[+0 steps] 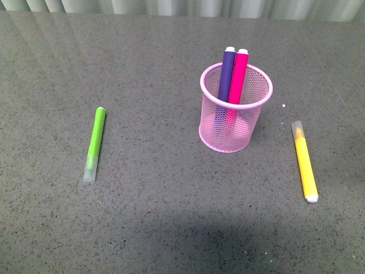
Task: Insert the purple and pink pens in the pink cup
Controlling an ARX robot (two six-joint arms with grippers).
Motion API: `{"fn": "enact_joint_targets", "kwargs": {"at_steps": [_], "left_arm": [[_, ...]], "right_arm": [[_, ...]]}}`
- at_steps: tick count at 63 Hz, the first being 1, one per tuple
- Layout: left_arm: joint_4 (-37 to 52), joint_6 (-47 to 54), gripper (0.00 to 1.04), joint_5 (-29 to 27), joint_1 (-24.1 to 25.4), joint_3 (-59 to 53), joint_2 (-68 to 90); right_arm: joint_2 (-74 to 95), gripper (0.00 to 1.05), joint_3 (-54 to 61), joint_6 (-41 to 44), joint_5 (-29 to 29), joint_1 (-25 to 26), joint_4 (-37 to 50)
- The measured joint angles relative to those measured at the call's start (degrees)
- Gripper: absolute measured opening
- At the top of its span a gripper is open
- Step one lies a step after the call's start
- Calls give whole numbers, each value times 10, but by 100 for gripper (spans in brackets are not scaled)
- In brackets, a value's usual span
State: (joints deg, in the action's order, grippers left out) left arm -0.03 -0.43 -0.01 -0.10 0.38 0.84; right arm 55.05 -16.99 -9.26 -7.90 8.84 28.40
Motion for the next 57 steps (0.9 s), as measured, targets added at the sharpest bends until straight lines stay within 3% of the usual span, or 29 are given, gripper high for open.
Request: {"fn": "enact_joint_targets", "kwargs": {"at_steps": [3, 7, 21, 24, 30, 57], "left_arm": [[0, 0, 97, 0, 0, 0, 0], [0, 0, 97, 0, 0, 0, 0], [0, 0, 97, 0, 0, 0, 0], [0, 0, 97, 0, 0, 0, 0], [0, 0, 97, 0, 0, 0, 0], [0, 0, 97, 0, 0, 0, 0]], "right_arm": [[-7, 75, 38, 37, 0, -7, 86], [-29, 64, 57, 61, 7, -14, 112], [-95, 28, 101, 82, 28, -36, 94], [-117, 17, 111, 85, 67, -63, 83], [-148, 2, 122, 91, 74, -84, 65], [-273, 3, 158, 90, 79, -87, -10]]}}
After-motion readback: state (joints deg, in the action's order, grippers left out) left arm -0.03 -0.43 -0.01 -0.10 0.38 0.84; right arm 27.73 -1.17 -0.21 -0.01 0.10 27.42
